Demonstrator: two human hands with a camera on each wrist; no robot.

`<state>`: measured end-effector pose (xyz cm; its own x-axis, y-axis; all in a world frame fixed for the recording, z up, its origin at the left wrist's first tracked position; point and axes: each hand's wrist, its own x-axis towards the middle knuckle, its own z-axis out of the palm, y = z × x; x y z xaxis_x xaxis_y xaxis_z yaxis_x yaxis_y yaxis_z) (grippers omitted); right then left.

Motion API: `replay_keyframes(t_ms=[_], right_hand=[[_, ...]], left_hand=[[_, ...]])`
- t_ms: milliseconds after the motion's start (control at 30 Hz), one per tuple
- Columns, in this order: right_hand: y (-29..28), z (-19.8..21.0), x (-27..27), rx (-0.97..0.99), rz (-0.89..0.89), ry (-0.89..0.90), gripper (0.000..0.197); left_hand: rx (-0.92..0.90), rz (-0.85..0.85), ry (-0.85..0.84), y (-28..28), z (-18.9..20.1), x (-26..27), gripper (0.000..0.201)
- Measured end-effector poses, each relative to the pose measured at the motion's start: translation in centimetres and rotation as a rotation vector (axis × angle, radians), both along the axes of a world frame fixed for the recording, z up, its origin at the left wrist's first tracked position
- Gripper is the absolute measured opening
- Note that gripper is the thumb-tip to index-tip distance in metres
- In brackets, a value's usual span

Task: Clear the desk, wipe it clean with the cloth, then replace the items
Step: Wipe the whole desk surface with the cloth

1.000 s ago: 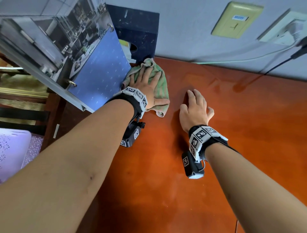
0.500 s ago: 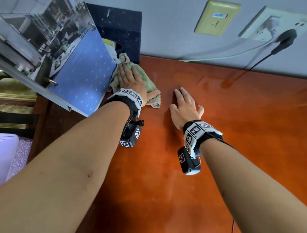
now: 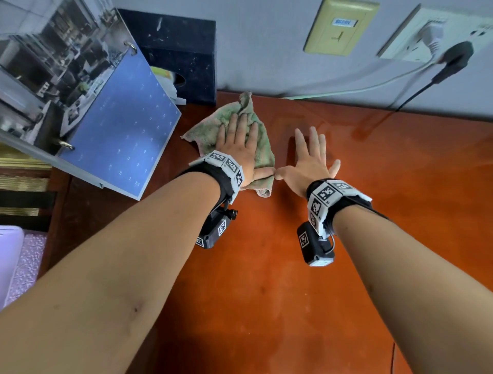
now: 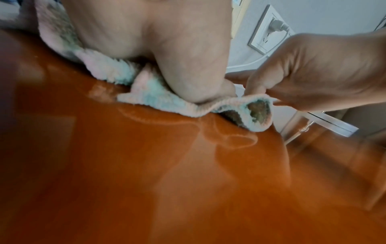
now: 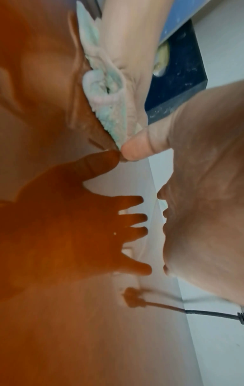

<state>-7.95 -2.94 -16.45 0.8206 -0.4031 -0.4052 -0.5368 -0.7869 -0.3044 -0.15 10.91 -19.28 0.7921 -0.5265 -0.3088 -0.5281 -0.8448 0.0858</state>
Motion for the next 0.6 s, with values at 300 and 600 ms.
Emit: replay_keyframes(t_ms=[300,600], right_hand=[[-1.4,-1.3,-0.2,0.011,-0.031,0.122,0.083],[-1.9,-1.1,0.1,0.061,-0.034,0.128,0.087]], left_hand=[[-0.035,0.257,-0.013,-4.3,0.5,3.3,0.123],[-0.081,0.522,-0.036,-7.3,0.2,6.3,0.124]])
